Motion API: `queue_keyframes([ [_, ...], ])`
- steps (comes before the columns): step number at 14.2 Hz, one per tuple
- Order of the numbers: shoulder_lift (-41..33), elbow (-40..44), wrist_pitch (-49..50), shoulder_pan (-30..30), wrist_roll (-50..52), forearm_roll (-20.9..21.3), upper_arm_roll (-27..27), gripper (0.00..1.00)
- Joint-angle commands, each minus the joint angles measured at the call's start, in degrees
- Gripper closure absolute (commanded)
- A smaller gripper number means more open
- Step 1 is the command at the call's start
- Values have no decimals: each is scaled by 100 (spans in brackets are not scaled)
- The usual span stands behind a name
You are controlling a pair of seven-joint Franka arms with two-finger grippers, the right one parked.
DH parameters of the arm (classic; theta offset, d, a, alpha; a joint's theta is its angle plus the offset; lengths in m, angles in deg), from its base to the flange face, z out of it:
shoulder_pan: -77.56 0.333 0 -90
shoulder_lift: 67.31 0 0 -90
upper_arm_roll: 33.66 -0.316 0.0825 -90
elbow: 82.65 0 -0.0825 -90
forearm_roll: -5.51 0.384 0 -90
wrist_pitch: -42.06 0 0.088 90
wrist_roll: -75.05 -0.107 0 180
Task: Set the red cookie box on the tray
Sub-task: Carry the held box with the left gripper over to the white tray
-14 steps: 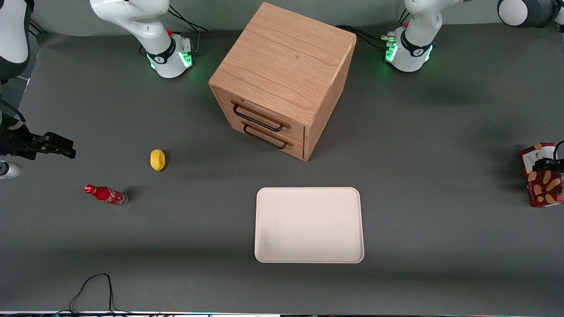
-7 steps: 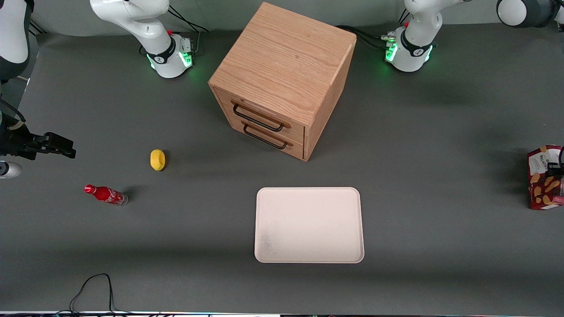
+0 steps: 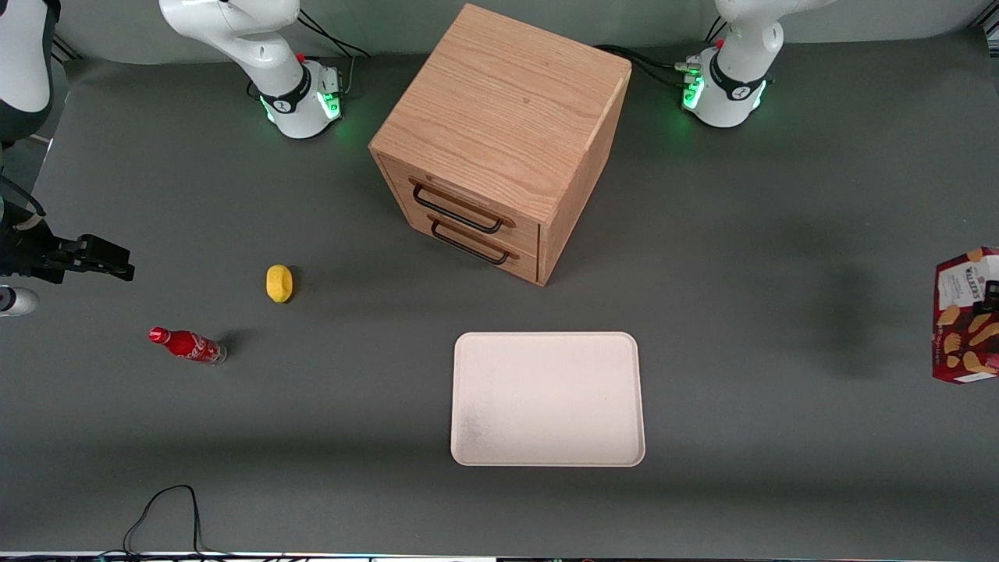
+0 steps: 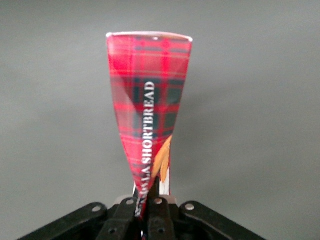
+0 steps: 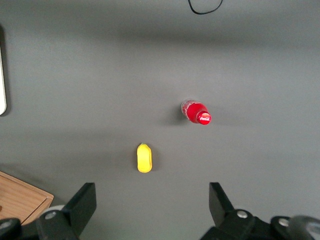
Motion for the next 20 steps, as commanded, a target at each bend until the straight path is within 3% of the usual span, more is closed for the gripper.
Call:
queue_keyframes([
  [1,42,721,869,-710,1369,62,105,100],
  [5,235,1118,801,-1475,3277,36,728,100],
  [8,945,1750,678,-2126,4254,27,958,100],
  [12,1781,2113,3,-2637,4617,-17,958,100],
  [15,2256,2095,-805,-2804,5028,-403,949,100],
  [20,2828,1964,-1756,-3165,5505,-360,905,100],
])
